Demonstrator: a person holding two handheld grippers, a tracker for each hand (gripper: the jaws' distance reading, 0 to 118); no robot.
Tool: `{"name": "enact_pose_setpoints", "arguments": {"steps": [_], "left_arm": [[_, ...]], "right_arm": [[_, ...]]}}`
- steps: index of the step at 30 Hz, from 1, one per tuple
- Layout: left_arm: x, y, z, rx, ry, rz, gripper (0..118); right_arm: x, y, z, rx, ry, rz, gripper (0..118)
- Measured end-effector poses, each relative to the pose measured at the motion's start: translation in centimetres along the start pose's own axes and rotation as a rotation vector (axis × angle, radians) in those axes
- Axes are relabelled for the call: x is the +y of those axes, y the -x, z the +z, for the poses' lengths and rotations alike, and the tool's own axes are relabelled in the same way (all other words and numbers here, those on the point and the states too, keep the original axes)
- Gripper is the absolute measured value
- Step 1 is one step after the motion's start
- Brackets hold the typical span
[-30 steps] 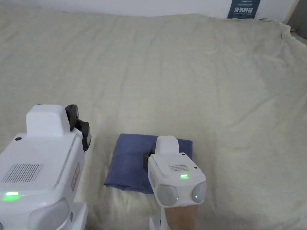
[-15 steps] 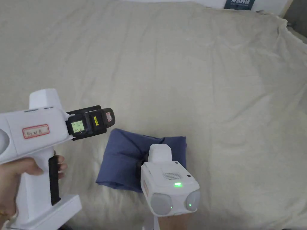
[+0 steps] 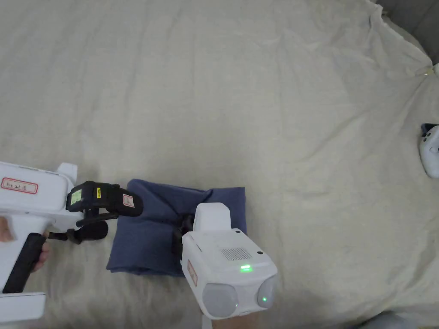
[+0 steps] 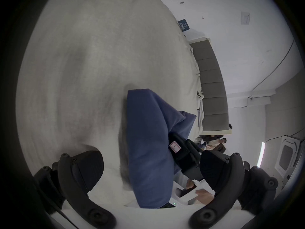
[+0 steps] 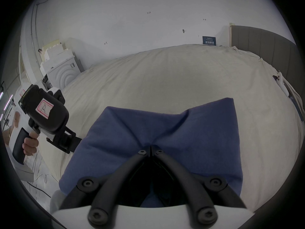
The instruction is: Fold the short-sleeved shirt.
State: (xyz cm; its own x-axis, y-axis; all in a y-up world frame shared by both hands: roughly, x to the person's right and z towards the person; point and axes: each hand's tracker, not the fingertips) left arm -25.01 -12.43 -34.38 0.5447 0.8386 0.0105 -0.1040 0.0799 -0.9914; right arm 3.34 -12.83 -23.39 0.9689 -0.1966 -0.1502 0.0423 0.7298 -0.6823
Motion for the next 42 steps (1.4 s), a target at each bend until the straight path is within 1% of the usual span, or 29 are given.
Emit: {"name": "enact_pose_setpoints", "arguments": {"steps": [4,7,10,11,12,13,14,15,16,17,18,19,20,22,25,28,31,33,35,37,39,42], "left_arm": [[0.2,-0.3,-2.1,-0.068,0.044,-0.025,118],[0.4,-0.6,-3.3,-0.102,0.076,-0.050,118],[0.6,-0.8,-3.7,-0.111,0.082,-0.035,118],[0.6,-1.1,-3.7,-0.101,0.079,-0.033,116],[0.4,-1.5,-3.7,-0.074,0.066,-0.036,111],[0.2,-1.8,-3.7,-0.015,0.058,-0.044,100],[0.1,-2.5,-3.6,0.056,0.053,-0.082,86],[-0.2,-3.1,-3.4,0.139,0.045,-0.131,68],[-0.4,-3.6,-3.3,0.235,0.041,-0.168,37],[-0.5,-3.7,-3.3,0.296,0.037,-0.158,35],[-0.4,-3.5,-3.2,0.227,0.032,-0.082,34],[-0.4,-3.7,-3.2,0.219,0.012,-0.033,30],[-0.6,-4.1,-3.5,0.260,-0.001,-0.032,27],[-1.2,-5.5,-3.9,0.330,-0.015,-0.087,24],[-1.4,-7.3,-3.9,0.395,-0.030,-0.061,20],[-1.7,-9.4,-3.2,0.405,-0.047,-0.056,19],[-2.3,-11.4,-1.0,0.436,-0.086,-0.068,19],[-2.7,-12.0,1.4,0.467,-0.120,-0.112,19],[-2.6,-12.0,4.3,0.532,-0.151,-0.110,19],[-2.4,-11.4,7.5,0.624,-0.185,-0.106,19],[-1.8,-10.2,11.2,0.724,-0.221,-0.105,18],[-0.7,-7.5,16.5,0.883,-0.276,-0.047,18]], "right_arm": [[0.0,0.0,0.1,0.008,0.000,0.000,0],[0.1,0.0,0.0,0.011,0.005,-0.016,0],[0.1,-0.1,0.0,0.014,0.007,-0.027,0],[0.2,-0.1,-0.1,0.015,0.009,-0.024,0],[0.2,-0.1,-0.1,0.016,0.012,-0.023,0],[0.2,-0.2,-0.1,0.018,0.013,-0.025,0],[0.3,-0.3,-0.1,0.022,0.015,-0.028,0],[0.3,-0.4,-0.1,0.027,0.018,-0.032,0],[0.5,-0.5,0.0,0.031,0.021,-0.042,0],[0.7,-0.8,0.0,0.044,0.027,-0.060,0],[1.1,-0.8,0.0,0.073,0.039,-0.077,0],[1.6,-0.7,0.2,0.053,0.040,-0.069,0],[2.1,-0.8,0.8,0.066,0.028,-0.058,0],[3.7,-1.1,2.8,0.106,-0.045,-0.028,0],[6.8,-2.5,7.0,0.117,-0.186,0.022,0],[10.4,-4.6,11.8,0.087,-0.333,0.065,0],[13.0,-7.1,15.9,0.045,-0.451,0.081,0],[14.3,-8.9,17.7,0.000,-0.491,0.087,0],[15.1,-10.1,19.0,-0.014,-0.492,0.077,0],[15.5,-10.7,20.0,-0.023,-0.525,0.063,0],[15.8,-11.1,20.8,-0.060,-0.563,0.076,0],[16.0,-11.8,21.4,-0.091,-0.594,0.044,0]]}}
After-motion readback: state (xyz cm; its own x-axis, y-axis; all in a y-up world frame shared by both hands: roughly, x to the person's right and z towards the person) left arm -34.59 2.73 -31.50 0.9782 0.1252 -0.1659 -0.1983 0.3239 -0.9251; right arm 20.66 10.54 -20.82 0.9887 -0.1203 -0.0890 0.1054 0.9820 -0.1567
